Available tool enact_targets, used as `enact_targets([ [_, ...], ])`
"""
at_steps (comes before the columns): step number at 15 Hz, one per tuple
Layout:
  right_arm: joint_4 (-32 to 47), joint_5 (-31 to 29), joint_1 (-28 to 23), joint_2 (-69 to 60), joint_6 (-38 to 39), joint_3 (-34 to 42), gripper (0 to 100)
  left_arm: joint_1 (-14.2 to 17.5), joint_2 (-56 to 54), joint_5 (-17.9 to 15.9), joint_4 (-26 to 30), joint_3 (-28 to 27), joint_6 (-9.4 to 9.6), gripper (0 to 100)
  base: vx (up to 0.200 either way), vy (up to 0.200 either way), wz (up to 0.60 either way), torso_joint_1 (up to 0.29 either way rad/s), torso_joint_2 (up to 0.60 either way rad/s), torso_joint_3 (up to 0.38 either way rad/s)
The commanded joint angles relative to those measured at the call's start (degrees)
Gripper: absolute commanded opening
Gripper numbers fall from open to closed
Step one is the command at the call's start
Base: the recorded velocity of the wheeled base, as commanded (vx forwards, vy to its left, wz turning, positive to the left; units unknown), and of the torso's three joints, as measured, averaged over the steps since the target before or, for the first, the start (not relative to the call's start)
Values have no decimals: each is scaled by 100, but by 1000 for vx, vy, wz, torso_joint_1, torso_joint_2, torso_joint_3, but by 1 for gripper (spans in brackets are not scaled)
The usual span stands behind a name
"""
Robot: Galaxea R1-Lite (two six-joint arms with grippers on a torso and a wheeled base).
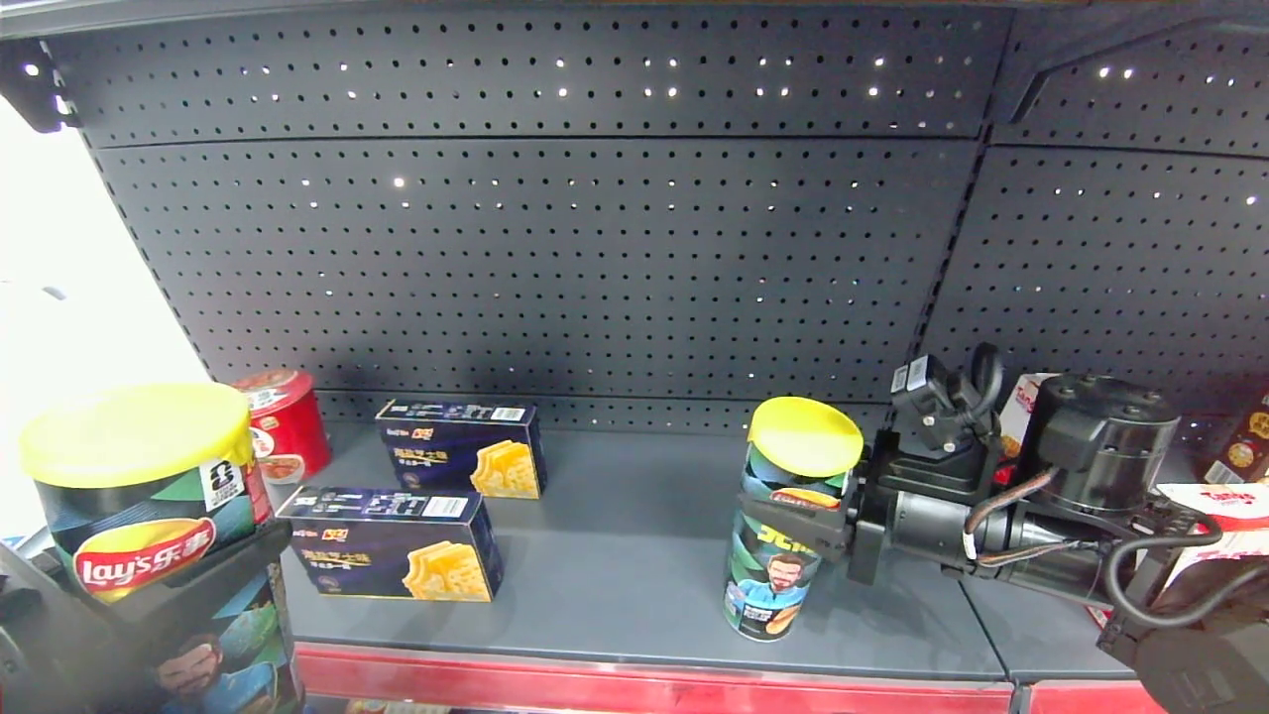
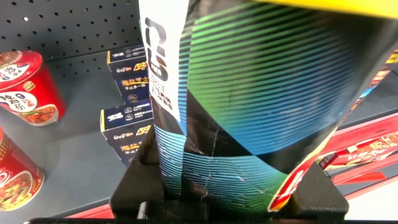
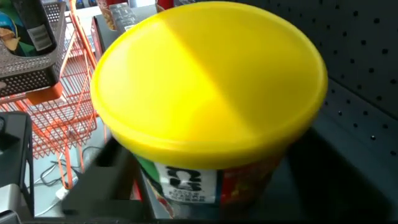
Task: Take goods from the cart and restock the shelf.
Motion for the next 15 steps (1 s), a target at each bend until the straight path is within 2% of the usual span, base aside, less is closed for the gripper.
enact_targets([
  [1, -97, -1, 9, 108, -4, 7, 100, -1, 10, 1, 1, -9, -3, 0, 0, 0, 0, 0, 0, 0],
  [6, -334, -1, -53, -7, -13, 323, 100, -1, 1, 1, -8, -9, -3, 0, 0, 0, 0, 0, 0, 0],
  [12, -536, 16, -589, -982, -92, 1466, 100, -1, -34, 10, 1, 26, -3, 0, 0, 0, 0, 0, 0, 0],
  [15, -492, -10, -976, -1378, -171, 1606, 100, -1, -43, 19, 1, 79, -3, 0, 0, 0, 0, 0, 0, 0],
])
